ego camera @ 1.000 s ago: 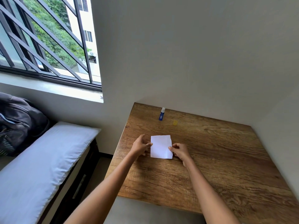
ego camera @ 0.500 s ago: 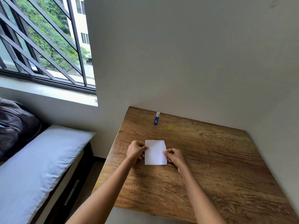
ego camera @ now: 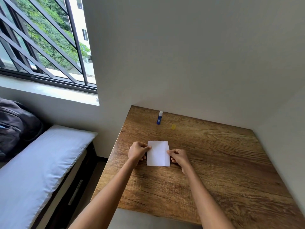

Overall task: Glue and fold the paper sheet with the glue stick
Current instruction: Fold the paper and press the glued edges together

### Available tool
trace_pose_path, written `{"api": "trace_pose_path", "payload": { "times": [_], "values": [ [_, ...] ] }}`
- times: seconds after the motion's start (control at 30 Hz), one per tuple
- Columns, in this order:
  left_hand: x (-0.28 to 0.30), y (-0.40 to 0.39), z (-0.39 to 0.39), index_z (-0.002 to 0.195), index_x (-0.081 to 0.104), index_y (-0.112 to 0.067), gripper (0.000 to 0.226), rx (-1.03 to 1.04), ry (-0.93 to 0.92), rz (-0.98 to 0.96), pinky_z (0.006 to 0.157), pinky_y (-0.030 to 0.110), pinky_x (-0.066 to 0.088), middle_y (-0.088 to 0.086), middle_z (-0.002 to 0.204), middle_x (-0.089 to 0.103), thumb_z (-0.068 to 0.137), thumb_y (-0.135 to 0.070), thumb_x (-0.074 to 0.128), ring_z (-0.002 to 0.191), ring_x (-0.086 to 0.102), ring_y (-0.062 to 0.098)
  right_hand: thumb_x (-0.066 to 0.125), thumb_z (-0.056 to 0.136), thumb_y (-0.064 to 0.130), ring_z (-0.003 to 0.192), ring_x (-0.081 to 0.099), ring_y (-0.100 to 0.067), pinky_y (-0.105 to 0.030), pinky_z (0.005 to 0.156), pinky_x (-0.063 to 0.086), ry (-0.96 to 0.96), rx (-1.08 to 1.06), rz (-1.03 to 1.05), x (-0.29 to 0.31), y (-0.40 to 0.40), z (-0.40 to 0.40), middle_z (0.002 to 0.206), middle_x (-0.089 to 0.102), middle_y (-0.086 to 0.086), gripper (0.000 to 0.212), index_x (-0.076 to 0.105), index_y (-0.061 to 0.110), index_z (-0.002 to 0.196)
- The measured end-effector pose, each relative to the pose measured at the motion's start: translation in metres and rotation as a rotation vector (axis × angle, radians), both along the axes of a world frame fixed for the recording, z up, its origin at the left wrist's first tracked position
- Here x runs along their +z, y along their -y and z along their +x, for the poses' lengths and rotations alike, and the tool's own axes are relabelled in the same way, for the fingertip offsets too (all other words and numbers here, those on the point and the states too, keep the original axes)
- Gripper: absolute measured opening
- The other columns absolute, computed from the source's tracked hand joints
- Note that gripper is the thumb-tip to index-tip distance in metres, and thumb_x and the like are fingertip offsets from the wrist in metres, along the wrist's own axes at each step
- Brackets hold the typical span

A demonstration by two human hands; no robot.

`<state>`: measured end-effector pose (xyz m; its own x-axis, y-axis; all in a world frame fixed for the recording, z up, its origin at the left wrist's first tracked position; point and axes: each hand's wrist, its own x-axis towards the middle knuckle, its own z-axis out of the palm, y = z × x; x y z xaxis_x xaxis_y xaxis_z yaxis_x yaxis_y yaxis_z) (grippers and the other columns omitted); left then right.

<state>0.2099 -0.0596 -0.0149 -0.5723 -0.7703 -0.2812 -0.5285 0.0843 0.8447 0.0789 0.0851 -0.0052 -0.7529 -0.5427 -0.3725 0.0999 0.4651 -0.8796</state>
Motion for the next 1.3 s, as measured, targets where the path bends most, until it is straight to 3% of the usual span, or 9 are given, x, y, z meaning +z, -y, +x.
{"api": "trace_pose_path", "payload": {
  "times": [0.17, 0.3, 0.47, 0.6, 0.7, 0.8, 1.0, 1.2, 1.3],
  "values": [
    [0.002, -0.012, 0.0, 0.093, 0.072, -0.026, 0.019, 0.094, 0.012, -0.1, 0.045, 0.02, 0.04, -0.006, 0.055, 0.065, 0.082, -0.04, 0.064, 0.041, 0.056, 0.005, 0.061, 0.089, 0.019, 0.057, 0.047, -0.009, -0.02, 0.054, 0.043, -0.006, -0.037, -0.005, -0.003, 0.003, 0.003, 0.071, 0.059, -0.004, 0.021, 0.066, -0.001, 0.095],
    [0.003, -0.011, 0.009, 0.097, 0.067, -0.018, 0.021, -0.038, -0.176, 0.143, 0.035, 0.019, 0.042, 0.001, 0.068, 0.07, 0.081, -0.031, 0.069, 0.038, 0.056, 0.008, 0.059, 0.09, 0.02, 0.057, 0.049, -0.009, -0.02, 0.053, 0.043, -0.032, -0.122, -0.014, -0.006, 0.007, 0.005, 0.073, 0.061, -0.003, 0.02, 0.066, 0.002, 0.095],
    [0.005, -0.013, 0.021, 0.086, 0.069, -0.012, 0.012, -0.212, -0.119, 0.248, 0.033, 0.016, 0.042, 0.004, 0.07, 0.072, 0.079, -0.02, 0.073, 0.035, 0.053, 0.005, 0.059, 0.091, 0.025, 0.056, 0.048, -0.01, -0.021, 0.053, 0.042, -0.038, -0.221, -0.047, -0.006, 0.009, 0.007, 0.075, 0.061, -0.004, 0.021, 0.066, 0.005, 0.094],
    [0.004, -0.02, 0.019, 0.077, 0.07, -0.018, 0.005, -0.075, -0.137, 0.189, 0.032, 0.017, 0.038, 0.009, 0.074, 0.073, 0.081, -0.02, 0.07, 0.033, 0.05, 0.008, 0.059, 0.089, 0.035, 0.051, 0.044, -0.007, -0.019, 0.043, 0.036, -0.046, -0.241, -0.114, -0.001, 0.006, 0.02, 0.067, 0.057, 0.0, 0.024, 0.066, 0.013, 0.094],
    [0.006, -0.022, 0.017, 0.083, 0.069, -0.015, 0.006, -0.037, -0.201, 0.217, 0.032, 0.016, 0.034, -0.001, 0.067, 0.069, 0.084, -0.021, 0.067, 0.032, 0.046, 0.004, 0.062, 0.085, 0.041, 0.033, 0.034, -0.001, -0.014, 0.032, 0.026, -0.01, -0.19, -0.167, -0.002, 0.003, 0.033, 0.051, 0.044, 0.004, 0.029, 0.066, 0.014, 0.093],
    [0.012, -0.023, 0.014, 0.088, 0.069, -0.012, 0.011, -0.025, -0.258, 0.3, 0.032, 0.014, 0.032, 0.001, 0.067, 0.068, 0.085, -0.022, 0.066, 0.032, 0.045, 0.002, 0.07, 0.077, 0.044, 0.03, 0.032, -0.001, -0.014, 0.031, 0.024, 0.017, -0.1, -0.145, -0.005, 0.006, 0.049, 0.052, 0.049, 0.006, 0.03, 0.066, 0.017, 0.088],
    [0.016, -0.032, 0.014, 0.087, 0.07, -0.007, 0.012, -0.047, -0.27, 0.329, 0.031, 0.014, 0.029, -0.003, 0.056, 0.063, 0.085, -0.018, 0.065, 0.031, 0.042, 0.002, 0.074, 0.077, 0.027, 0.035, 0.049, 0.006, -0.007, 0.035, 0.032, 0.072, -0.169, -0.226, -0.006, 0.022, 0.07, 0.066, 0.064, 0.004, 0.023, 0.07, 0.008, 0.089],
    [0.011, -0.031, 0.017, 0.086, 0.071, -0.009, 0.01, -0.032, -0.266, 0.352, 0.03, 0.015, 0.031, -0.008, 0.049, 0.066, 0.083, -0.017, 0.068, 0.03, 0.043, 0.003, 0.07, 0.081, 0.022, 0.035, 0.035, -0.001, -0.014, 0.033, 0.028, 0.168, -0.328, -0.33, -0.002, 0.007, 0.053, 0.054, 0.045, 0.002, 0.019, 0.059, 0.01, 0.074],
    [0.008, -0.03, 0.014, 0.081, 0.071, -0.013, 0.005, -0.023, -0.257, 0.359, 0.03, 0.016, 0.032, -0.006, 0.053, 0.068, 0.082, -0.017, 0.069, 0.03, 0.044, 0.004, 0.067, 0.084, 0.021, 0.046, 0.035, -0.006, -0.014, 0.033, 0.03, 0.194, -0.377, -0.377, -0.002, 0.002, 0.045, 0.059, 0.043, 0.001, 0.015, 0.062, 0.006, 0.088]
  ]
}}
